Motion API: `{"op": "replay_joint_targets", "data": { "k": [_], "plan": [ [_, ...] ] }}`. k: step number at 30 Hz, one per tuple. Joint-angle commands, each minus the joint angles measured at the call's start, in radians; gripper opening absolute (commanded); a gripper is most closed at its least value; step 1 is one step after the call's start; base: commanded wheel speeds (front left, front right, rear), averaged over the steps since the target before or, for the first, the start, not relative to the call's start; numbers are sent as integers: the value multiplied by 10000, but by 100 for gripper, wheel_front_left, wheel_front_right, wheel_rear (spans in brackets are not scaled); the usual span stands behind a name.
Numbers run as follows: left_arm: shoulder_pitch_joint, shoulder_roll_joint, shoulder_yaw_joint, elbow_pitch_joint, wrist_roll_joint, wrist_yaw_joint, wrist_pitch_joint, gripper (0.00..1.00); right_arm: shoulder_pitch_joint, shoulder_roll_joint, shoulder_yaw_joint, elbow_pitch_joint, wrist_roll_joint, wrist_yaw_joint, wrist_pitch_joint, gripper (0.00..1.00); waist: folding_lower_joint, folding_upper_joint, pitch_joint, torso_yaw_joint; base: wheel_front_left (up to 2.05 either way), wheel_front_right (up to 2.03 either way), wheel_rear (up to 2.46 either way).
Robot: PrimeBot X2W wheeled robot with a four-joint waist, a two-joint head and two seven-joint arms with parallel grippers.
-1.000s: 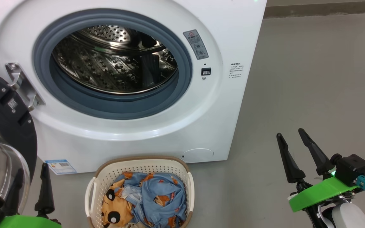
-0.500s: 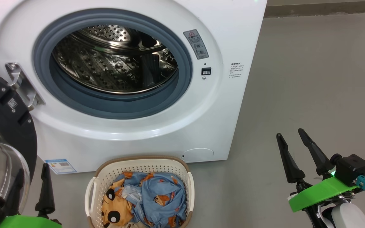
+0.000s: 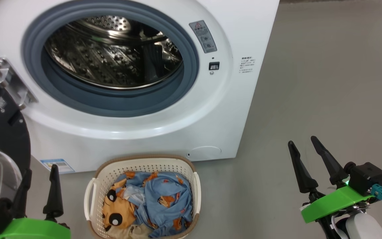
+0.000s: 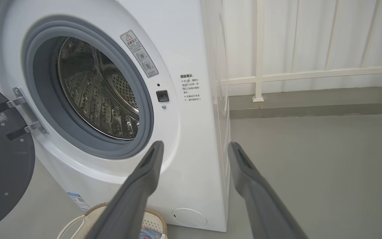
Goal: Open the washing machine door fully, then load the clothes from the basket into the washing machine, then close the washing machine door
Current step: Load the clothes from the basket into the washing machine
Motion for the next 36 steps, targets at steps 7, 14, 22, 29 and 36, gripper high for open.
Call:
{"op": "replay_joint_targets", "data": {
  "k": [7, 14, 22, 29, 36],
  "plan": [
    [-840, 300, 214, 5, 78, -78, -46, 100, -465, 119, 262, -272, -213, 16, -120, 100, 0, 0, 916, -254, 0, 0, 0],
    [-1332, 480, 71, 422, -33, -263, -49, 100, -720, 432, 143, -330, -397, 16, -120, 100, 0, 0, 1721, -468, 0, 0, 0],
    [-2217, 875, -412, 1214, -297, -477, 57, 100, -1060, 920, -65, -464, -557, 16, -120, 100, 0, 0, 2944, -838, 0, 0, 0],
    [-3269, 1208, -1396, 2647, -567, -546, 150, 100, -1448, 1205, -120, -638, -587, 16, -120, 100, 0, 0, 3967, -1223, 0, 0, 0],
    [-4247, 1622, -2564, 3660, -1217, -551, 160, 100, -1835, 1335, -35, -836, -640, 16, -120, 100, 0, 0, 4828, -1559, 0, 0, 0]
  ]
}}
